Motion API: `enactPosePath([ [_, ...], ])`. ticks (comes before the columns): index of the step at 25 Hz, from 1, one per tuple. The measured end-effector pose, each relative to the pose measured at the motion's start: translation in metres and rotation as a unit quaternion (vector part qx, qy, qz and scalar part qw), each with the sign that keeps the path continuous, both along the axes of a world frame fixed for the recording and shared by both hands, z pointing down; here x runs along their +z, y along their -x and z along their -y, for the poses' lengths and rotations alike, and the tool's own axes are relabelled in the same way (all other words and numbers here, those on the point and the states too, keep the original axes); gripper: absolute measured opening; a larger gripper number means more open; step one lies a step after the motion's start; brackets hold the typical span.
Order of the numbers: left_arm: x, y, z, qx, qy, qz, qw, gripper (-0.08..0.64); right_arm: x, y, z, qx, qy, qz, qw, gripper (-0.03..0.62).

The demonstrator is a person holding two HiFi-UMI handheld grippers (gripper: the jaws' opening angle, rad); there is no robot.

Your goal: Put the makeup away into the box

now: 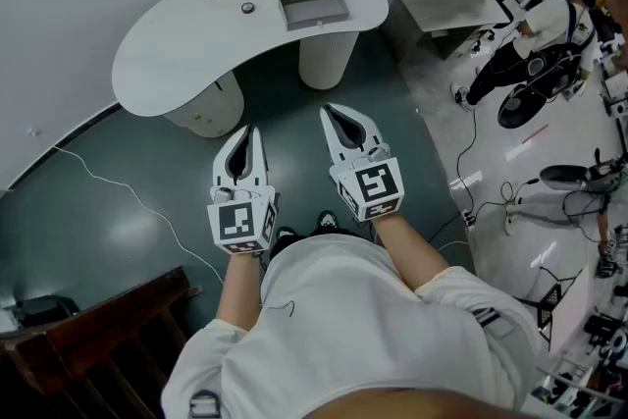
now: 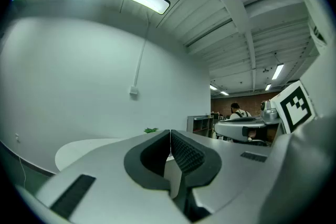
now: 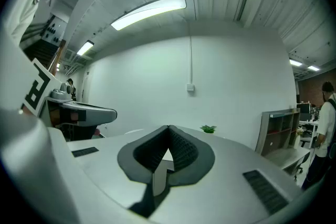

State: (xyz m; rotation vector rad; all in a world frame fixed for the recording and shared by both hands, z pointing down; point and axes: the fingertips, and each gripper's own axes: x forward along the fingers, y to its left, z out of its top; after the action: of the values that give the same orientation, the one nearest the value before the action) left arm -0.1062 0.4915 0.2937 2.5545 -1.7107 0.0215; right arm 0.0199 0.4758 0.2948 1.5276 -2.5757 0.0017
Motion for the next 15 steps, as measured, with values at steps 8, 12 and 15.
enactPosePath([
  [8,0.028,0.009,-0.017,0.009,0.044,-0.002,0.9990,0.021,0.026,0.014,-0.018,-0.006,0.038,-0.002,0.999,-0.002],
  [12,0.041,0.017,-0.019,0.022,0.058,-0.003,0.9981,0.021,0.041,0.026,-0.023,-0.008,0.055,-0.009,0.998,-0.002],
  [15,0.049,0.016,-0.021,0.037,0.064,-0.001,0.9973,0.021,0.047,0.032,-0.027,-0.009,0.059,-0.020,0.998,0.002],
])
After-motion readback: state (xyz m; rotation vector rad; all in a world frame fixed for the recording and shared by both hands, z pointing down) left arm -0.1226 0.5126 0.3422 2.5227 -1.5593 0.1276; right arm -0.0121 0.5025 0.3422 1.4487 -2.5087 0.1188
